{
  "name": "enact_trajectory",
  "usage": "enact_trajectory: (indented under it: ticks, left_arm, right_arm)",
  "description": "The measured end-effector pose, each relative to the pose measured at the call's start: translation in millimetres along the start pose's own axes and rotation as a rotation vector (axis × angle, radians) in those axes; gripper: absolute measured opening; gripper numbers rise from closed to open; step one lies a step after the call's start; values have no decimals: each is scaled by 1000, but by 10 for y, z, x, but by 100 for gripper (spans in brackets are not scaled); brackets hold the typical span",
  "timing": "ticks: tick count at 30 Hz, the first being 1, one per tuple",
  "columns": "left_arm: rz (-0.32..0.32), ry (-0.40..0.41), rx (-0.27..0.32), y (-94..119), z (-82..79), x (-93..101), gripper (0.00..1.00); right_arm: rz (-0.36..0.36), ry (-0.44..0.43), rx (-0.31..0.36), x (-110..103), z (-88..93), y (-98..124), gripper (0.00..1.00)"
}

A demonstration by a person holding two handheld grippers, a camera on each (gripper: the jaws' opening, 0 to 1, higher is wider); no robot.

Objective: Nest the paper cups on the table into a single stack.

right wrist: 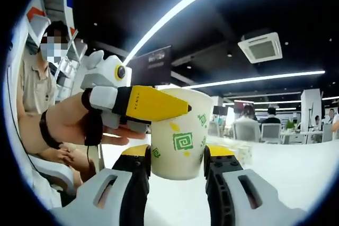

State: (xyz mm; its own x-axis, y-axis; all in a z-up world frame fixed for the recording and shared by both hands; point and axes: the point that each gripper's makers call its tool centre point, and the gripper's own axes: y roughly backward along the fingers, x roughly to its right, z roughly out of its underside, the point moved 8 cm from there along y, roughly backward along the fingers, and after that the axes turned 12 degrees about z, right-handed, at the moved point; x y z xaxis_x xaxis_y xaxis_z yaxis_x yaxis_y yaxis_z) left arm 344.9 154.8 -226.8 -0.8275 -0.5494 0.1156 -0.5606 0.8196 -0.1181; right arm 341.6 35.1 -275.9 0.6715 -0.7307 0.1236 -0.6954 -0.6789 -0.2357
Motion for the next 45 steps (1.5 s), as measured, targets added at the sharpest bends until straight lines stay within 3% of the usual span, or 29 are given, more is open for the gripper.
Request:
enact_trajectory:
  ticks: [5,19,23,39,45]
  left_arm:
    - [4,-39,-10,-9,8,7,55]
    - [1,-41,-10,6,35,-16,51]
    - [-9,-42,3,27,26,-35,50]
    - [-46,-37,14,42,24,-198,49]
    - [-75,-31,25,93,26,-321,49]
  right_arm:
    - [-17,0,-6,-23,19,3,42]
    - [-13,14,-22,-19,57,1,43]
    - [-4,25,-52,-10,95,4,55]
    - [27,24,-66,104,136,127,58]
    - [68,23,-69,246,141,235,58]
